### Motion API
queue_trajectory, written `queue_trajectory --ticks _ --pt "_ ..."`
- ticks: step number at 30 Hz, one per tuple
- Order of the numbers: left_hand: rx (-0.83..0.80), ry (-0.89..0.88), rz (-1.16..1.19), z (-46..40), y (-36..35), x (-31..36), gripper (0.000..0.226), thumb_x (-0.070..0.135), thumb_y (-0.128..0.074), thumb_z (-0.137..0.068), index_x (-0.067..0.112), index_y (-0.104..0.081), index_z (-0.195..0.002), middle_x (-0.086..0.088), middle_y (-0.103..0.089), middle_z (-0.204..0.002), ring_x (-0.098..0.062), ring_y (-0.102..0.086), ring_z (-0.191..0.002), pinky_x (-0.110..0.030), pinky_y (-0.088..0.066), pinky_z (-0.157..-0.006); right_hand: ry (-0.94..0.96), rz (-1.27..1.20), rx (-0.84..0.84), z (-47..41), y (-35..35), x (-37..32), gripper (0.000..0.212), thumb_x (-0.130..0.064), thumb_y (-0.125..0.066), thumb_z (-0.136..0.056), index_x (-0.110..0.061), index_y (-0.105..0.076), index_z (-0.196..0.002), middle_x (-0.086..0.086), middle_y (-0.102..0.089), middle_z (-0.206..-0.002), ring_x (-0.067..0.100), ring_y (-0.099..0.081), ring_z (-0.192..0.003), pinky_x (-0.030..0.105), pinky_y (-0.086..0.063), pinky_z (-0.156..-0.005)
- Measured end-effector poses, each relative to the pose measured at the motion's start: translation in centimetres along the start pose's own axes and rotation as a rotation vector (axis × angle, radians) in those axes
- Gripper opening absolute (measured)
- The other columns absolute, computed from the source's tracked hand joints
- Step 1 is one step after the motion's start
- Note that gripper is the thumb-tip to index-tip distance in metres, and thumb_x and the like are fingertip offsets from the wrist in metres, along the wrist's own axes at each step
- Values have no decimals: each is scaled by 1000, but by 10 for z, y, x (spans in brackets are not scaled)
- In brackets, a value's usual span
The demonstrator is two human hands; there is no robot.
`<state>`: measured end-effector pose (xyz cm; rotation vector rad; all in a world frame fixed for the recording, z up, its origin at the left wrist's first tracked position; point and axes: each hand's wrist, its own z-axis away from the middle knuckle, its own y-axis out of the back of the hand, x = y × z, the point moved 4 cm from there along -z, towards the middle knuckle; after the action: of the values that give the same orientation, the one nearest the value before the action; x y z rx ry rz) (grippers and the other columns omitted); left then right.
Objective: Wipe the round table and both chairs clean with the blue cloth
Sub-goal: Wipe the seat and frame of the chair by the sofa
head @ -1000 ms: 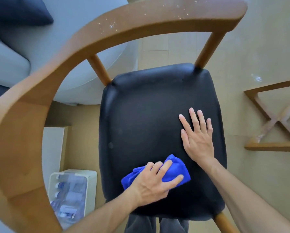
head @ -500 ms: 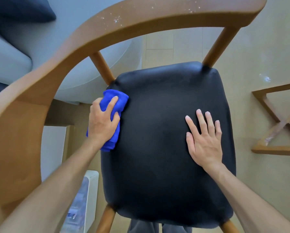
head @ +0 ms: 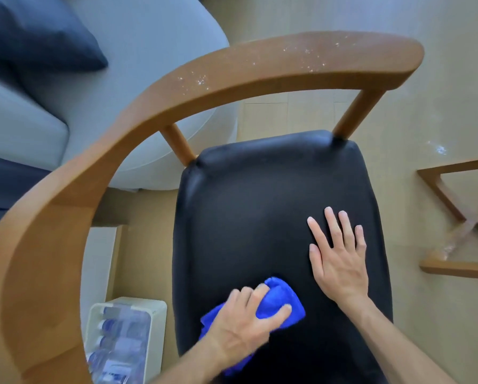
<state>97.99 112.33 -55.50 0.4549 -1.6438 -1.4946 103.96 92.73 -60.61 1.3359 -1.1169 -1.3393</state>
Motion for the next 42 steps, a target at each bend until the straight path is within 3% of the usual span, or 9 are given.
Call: queue_trajectory --ticks 5,10,17,21,25,28,32,37,42 --pt "175 318 -58 -90 54 -105 59 6 -75 -68 23 -62 -123 -30 -58 -112 -42 -57 -75 -47 -51 -64 -3 -10 11 -2 1 -2 52 -32 -33 -94 -25 -39 -145 8 -23 -158 30 -17 -146 55 -15 -116" --pt "216 733 -162 -179 81 -200 46 26 -47 -95 23 -40 -141 -21 -34 -135 -40 -41 -112 -49 -40 -89 5 -19 23 -5 -2 -9 53 -31 -36 -93 -25 -39 -145 8 -23 -158 29 -15 -147 55 -16 -116" --pt "210 616 -12 -142 44 -120 51 9 -63 -82 14 -55 -132 -27 -44 -126 -42 -49 -93 -51 -50 -72 -5 -28 -50 -6 -4 -1 55 -31 -38 -92 -27 -36 -147 6 -20 -159 28 -13 -147 53 -13 -117" --pt "137 290 -18 -66 13 -29 75 2 -83 -47 16 -59 -117 -31 -62 -106 -37 -58 -64 -40 -53 -53 -61 -217 -95 -11 8 0 52 -25 -33 -93 -26 -42 -144 0 -24 -157 20 -13 -147 46 -8 -118" --pt "38 94 -24 -8 -7 16 74 3 -68 -41 23 -53 -111 -21 -56 -104 -24 -51 -49 -32 -44 -43 -149 -512 -32 -16 30 19 46 -11 -37 -93 -9 -52 -136 -2 -36 -150 17 -29 -142 33 -19 -117" --pt "74 26 -20 -11 1 11 64 3 -61 -52 24 -53 -112 -15 -47 -110 -26 -52 -53 -31 -45 -45 -333 -512 86 -17 48 53 42 -4 -43 -90 0 -56 -130 11 -44 -145 27 -37 -137 37 -26 -114" --pt "129 213 128 -36 20 -4 52 7 -61 -70 24 -50 -119 -23 -58 -113 -35 -63 -75 -39 -55 -61 -400 -444 110 0 65 63 34 1 -53 -89 0 -61 -122 15 -53 -135 32 -47 -127 38 -32 -111" --pt "179 630 433 -98 30 -12 50 26 -59 -91 29 -45 -139 -5 -29 -137 -23 -46 -112 -37 -45 -89 -122 -516 -9 16 73 -4 35 -15 -54 -89 -9 -64 -121 7 -55 -130 22 -51 -119 35 -40 -103" --pt "86 630 602 -123 40 -25 51 52 -28 -93 48 -25 -144 17 -32 -126 -6 -53 -95 -26 -43 -74 -157 -526 -80 -1 70 -43 46 -24 -54 -93 -14 -51 -137 9 -42 -144 22 -43 -129 40 -40 -106"
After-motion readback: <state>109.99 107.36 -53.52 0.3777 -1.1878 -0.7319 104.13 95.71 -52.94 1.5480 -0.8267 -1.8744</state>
